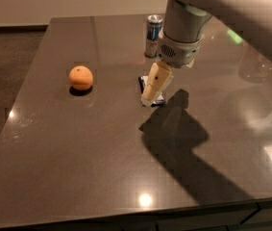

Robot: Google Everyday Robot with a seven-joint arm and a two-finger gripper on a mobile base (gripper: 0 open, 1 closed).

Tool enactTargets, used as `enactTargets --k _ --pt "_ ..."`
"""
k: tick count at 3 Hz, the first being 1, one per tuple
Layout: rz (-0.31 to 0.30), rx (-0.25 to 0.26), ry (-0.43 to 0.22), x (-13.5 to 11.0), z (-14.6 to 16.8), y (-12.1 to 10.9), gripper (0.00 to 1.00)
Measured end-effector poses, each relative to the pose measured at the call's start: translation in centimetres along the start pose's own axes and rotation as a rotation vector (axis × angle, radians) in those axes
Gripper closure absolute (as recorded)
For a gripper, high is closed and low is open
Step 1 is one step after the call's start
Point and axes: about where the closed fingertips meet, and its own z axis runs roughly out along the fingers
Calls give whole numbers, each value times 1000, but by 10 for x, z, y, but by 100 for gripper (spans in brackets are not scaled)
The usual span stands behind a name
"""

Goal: Pick rxbar blueberry

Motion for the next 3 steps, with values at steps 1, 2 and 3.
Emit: enactTargets --k 1,2,3 --pt "42 -18 45 -19 14 -4 0" --pt "117 -27 92 -39 35 -11 0" --pt "164 -24 116 -46 48 -15 0"
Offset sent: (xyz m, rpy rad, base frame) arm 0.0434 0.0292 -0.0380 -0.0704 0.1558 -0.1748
